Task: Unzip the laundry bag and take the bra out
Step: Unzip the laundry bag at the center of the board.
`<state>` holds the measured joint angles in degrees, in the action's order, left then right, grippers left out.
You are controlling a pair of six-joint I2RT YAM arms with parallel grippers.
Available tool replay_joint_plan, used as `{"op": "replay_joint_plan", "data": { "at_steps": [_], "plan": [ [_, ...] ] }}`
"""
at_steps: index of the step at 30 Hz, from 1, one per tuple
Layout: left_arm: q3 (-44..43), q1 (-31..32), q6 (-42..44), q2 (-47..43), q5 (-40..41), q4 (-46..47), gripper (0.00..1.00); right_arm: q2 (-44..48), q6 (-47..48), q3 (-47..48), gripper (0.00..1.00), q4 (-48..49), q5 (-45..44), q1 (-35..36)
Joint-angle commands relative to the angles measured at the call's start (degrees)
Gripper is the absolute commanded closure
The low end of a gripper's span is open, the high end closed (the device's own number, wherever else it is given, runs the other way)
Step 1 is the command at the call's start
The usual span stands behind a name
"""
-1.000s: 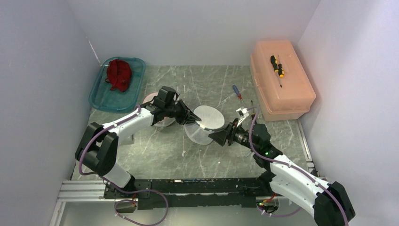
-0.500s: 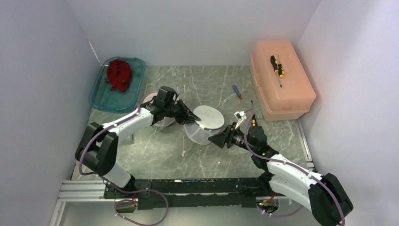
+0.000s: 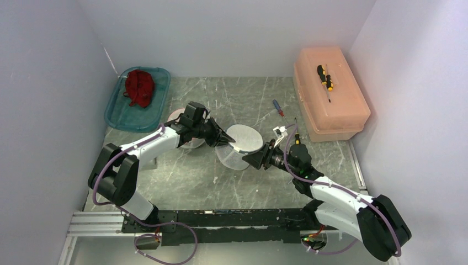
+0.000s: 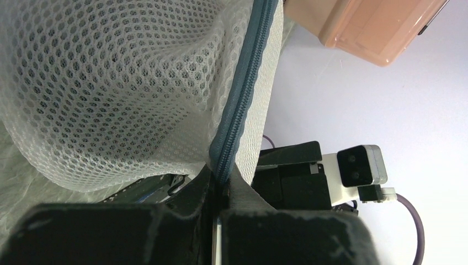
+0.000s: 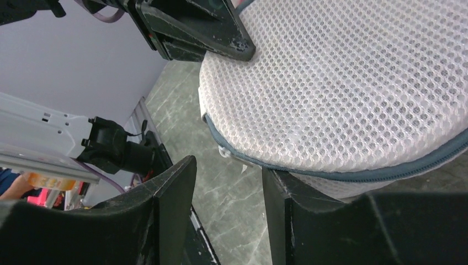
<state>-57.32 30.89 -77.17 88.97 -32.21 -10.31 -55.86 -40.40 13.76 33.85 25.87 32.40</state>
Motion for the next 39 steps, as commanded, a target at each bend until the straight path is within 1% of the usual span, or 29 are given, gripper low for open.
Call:
{"op": "replay_joint_plan", "data": {
  "at_steps": [1, 5, 13, 19, 28, 34, 39],
  "plan": [
    [0.28, -0.14, 0.88, -1.35, -1.80, 1.86, 0.97, -0.84, -0.30, 3.18, 0.50, 5.15, 0.38, 0.13],
    [0.36, -0.14, 0.88, -1.26, -1.89, 2.01, 0.97, -0.98, -0.43, 2.79, 0.54, 5.41, 0.70, 0.13],
    [0.45, -0.14, 0.87, -0.95, -1.97, 2.43, 0.97, -0.74, -0.16, 2.26, 0.65, 5.43, 0.45, 0.12],
    [0.36, -0.13, 0.92, -0.99, -1.90, 2.18, 0.97, -0.92, -0.12, 2.38, 0.70, 5.54, 0.04, 0.11],
    [0.62, -0.19, 0.86, -0.92, -1.83, 2.59, 0.97, -0.66, 0.21, 2.21, 0.73, 4.30, -1.63, 0.11],
    [0.63, -0.09, 0.79, -0.98, -1.90, 2.66, 0.97, -0.66, 0.44, 2.38, 0.82, 3.54, -1.89, 0.17],
    [0.87, -0.13, 0.80, -1.03, -1.89, 2.75, 0.97, -0.38, 0.57, 2.01, 0.96, 2.98, -2.13, 0.12]
  ]
}}
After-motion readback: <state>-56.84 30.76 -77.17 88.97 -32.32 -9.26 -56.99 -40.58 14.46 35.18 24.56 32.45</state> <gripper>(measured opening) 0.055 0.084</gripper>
